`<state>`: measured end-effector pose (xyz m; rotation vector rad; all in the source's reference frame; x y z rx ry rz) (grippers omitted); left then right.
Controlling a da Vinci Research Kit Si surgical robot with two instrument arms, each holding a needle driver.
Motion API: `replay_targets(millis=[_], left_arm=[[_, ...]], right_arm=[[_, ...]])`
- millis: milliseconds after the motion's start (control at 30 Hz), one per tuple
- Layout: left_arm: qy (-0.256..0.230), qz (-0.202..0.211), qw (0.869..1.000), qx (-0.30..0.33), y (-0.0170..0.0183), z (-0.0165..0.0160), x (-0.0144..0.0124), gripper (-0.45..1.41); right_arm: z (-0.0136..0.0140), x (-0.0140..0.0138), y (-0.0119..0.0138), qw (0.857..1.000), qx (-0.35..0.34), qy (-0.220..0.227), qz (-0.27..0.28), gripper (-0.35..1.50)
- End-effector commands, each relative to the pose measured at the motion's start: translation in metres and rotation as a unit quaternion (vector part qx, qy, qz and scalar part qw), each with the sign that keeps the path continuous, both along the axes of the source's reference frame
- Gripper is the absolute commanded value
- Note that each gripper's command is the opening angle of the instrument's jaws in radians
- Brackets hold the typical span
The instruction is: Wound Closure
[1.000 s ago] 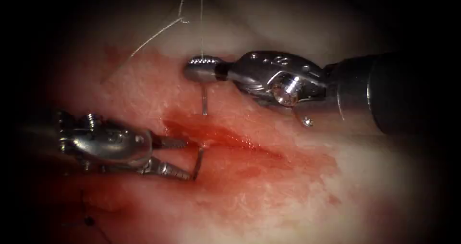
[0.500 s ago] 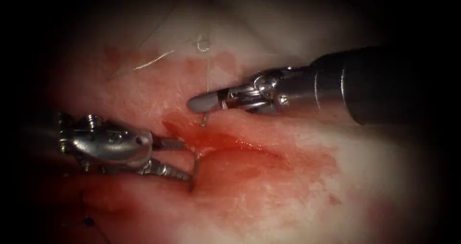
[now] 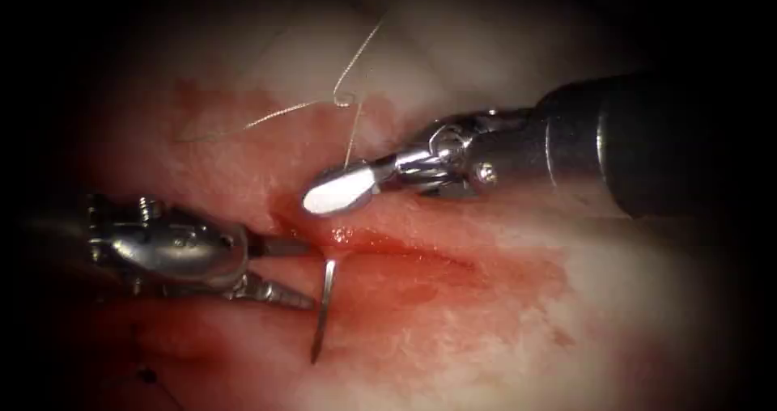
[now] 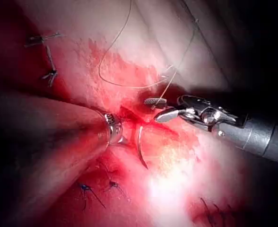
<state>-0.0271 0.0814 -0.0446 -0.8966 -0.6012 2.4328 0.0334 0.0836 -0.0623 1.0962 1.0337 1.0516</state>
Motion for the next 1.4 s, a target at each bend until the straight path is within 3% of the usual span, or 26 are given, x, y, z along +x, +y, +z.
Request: replay_targets(millis=[33, 100, 367, 433, 600, 1067, 1167, 1200, 1233, 1400], left_arm=[[-0.011, 0.022, 0.999, -0.021, -0.0005, 0.0, -0.0003, 0.6], [-0.026, 0.04, 0.998, -0.047, -0.0005, -0.0005, -0.0003, 0.61], [-0.091, 0.093, 0.978, -0.162, -0.0008, -0.0024, -0.0013, 0.61], [-0.105, 0.1, 0.971, -0.19, -0.0005, -0.0028, -0.0019, 0.62], [-0.115, 0.115, 0.962, -0.218, -0.0003, -0.0026, -0.0025, 0.63], [-0.138, 0.081, 0.955, -0.249, 0.0014, -0.0018, -0.0047, 0.59], [-0.143, 0.082, 0.955, -0.248, 0.0018, -0.0014, -0.0047, 0.34], [-0.144, 0.076, 0.958, -0.236, 0.002, -0.0011, -0.0044, -0.09], [-0.142, 0.066, 0.962, -0.223, 0.002, -0.001, -0.0043, -0.3], [-0.141, 0.025, 0.978, -0.155, 0.0011, -0.002, -0.0034, -0.35]], right_arm=[[0.0009, -0.0001, 0.0007, 0.994, -0.111, -0.008, 0.005, 1.01], [0.0013, -0.001, 0.0012, 0.987, -0.158, -0.011, 0.003, 1.04], [0.0025, -0.0047, 0.0026, 0.981, -0.189, -0.029, 0.011, 1.04], [0.0026, -0.0052, 0.0028, 0.98, -0.194, -0.04, 0.019, 1.13], [0.0026, -0.0056, 0.0029, 0.976, -0.206, -0.063, 0.036, 1.2], [0.0027, -0.0053, 0.0031, 0.975, -0.21, -0.065, 0.036, 1.18], [0.0028, -0.0053, 0.0031, 0.975, -0.21, -0.066, 0.037, 1.18], [0.0028, -0.0053, 0.0032, 0.975, -0.21, -0.066, 0.037, 1.18], [0.0028, -0.0053, 0.0031, 0.975, -0.21, -0.067, 0.038, 1.18], [0.0028, -0.0053, 0.0031, 0.975, -0.21, -0.067, 0.038, 1.18]])
